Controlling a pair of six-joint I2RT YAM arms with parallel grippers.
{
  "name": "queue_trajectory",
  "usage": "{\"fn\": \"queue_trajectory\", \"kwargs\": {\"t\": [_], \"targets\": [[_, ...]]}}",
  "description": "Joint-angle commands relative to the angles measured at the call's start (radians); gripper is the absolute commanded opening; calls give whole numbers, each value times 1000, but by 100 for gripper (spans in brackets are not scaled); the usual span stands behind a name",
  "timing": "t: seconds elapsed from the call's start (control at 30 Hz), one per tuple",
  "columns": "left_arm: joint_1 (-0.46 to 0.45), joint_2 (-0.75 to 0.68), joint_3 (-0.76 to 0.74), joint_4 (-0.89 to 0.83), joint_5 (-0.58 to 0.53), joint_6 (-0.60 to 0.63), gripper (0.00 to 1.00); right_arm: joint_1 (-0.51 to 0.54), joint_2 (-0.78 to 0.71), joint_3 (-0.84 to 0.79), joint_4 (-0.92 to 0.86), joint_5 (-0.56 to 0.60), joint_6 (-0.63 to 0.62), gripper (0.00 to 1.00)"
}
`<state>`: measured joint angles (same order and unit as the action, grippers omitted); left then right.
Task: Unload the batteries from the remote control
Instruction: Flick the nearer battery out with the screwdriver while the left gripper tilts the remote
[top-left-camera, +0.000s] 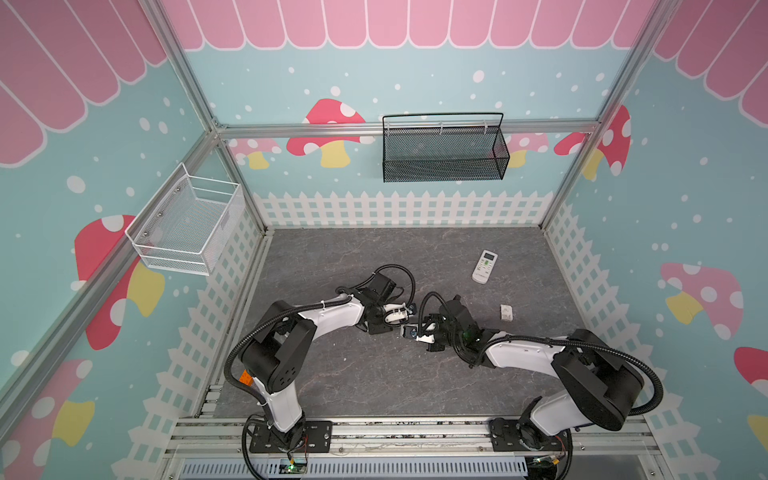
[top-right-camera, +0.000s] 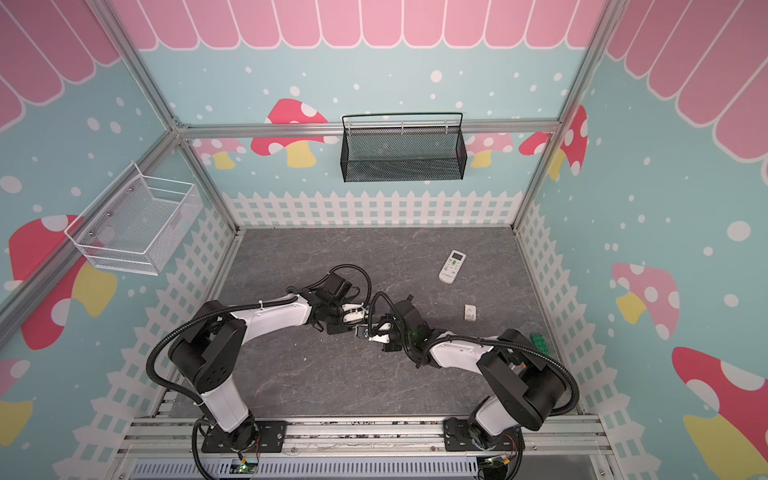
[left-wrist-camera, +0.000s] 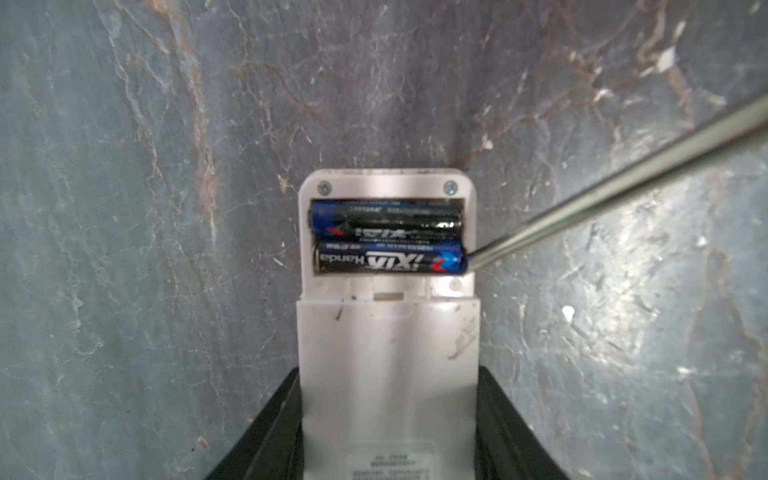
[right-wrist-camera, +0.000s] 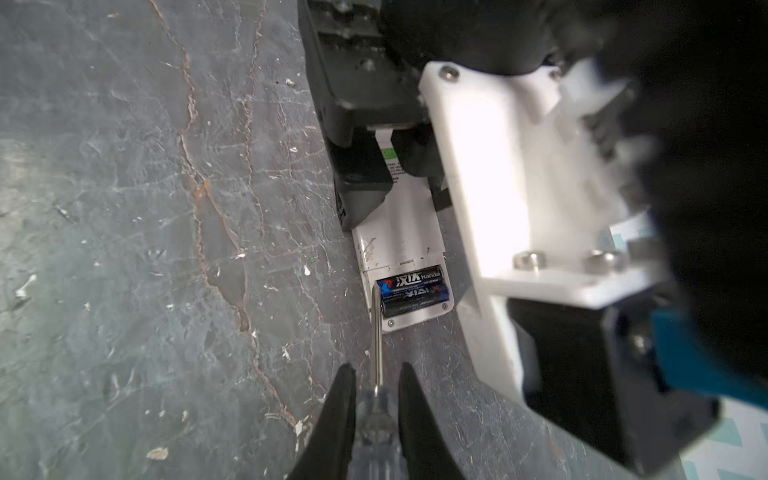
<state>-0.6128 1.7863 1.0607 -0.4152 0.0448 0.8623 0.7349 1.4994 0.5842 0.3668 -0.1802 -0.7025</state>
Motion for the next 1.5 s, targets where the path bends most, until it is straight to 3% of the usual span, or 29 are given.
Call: {"fn": "queue_trajectory", "kwargs": {"t": [0.0, 0.83, 1.47], "targets": [[-11, 11, 1, -4, 30, 0, 0, 3, -25, -9, 74, 40, -14, 0], [-19, 27, -2, 14, 1, 4, 0, 1, -56, -32, 81, 57, -19, 0], [-24, 17, -27, 148, -161, -1, 0, 1, -69, -61, 41, 50, -25, 0]]}}
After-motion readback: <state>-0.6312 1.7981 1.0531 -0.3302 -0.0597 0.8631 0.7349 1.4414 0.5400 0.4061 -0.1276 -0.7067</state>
